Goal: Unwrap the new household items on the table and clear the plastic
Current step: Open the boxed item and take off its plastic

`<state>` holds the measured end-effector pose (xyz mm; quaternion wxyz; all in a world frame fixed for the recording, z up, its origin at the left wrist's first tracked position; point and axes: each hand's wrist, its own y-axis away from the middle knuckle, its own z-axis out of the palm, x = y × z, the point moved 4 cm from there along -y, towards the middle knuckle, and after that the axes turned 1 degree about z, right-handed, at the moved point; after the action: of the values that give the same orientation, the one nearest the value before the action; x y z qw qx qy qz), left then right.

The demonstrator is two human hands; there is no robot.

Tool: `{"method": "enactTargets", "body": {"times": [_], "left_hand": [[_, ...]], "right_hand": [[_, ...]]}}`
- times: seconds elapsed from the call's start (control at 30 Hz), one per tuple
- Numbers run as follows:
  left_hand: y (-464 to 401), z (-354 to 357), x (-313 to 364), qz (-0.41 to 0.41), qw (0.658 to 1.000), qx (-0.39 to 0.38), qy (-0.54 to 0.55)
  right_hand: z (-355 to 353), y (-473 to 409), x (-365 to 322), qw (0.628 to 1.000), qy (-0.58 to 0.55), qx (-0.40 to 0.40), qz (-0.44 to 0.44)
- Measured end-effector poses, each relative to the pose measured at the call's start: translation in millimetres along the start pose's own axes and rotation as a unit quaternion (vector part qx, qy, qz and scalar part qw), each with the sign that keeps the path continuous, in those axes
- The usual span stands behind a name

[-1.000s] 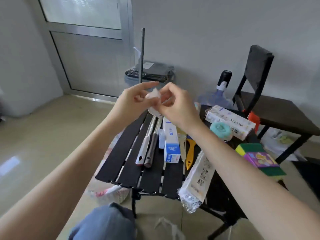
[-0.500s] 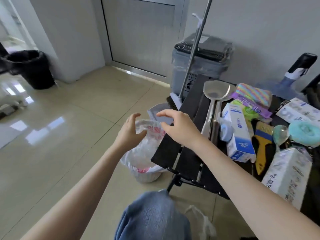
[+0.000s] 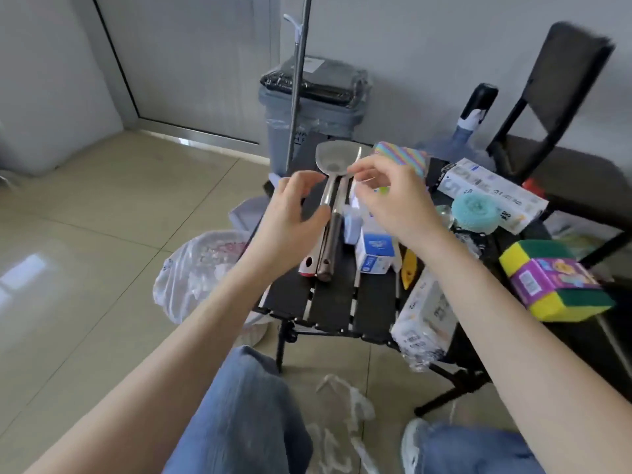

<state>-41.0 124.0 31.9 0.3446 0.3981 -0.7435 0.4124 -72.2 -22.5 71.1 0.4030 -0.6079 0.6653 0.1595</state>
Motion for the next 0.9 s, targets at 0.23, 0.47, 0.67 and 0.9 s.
{"method": "enactTargets", "body": {"times": [0.23,0.47,0.67,0.9], "left_hand": [[50.6,115.3,32.6,-0.058,0.978,-0.198,-0.027],[71.0,138.9,41.2,-0.131,0.967,-0.216,-0.027],[76.7,140.8,43.7,-0.104,0.980,-0.170,-0.009],[83.8,134.2,75.5,0.069,0.994,-0.082,-0.016]], "right_hand": [[-81.3,72.6,76.6,0.983,0.045,0.053,0.172],[-72.6,115.6,118.0,0.965,-0.014,0.044,0.259],[-70.7,124.9,112.2,0.958,-0.099,0.034,0.268],[-80.8,130.1,105.5,0.902,-0.318,0.098,0.277]]}}
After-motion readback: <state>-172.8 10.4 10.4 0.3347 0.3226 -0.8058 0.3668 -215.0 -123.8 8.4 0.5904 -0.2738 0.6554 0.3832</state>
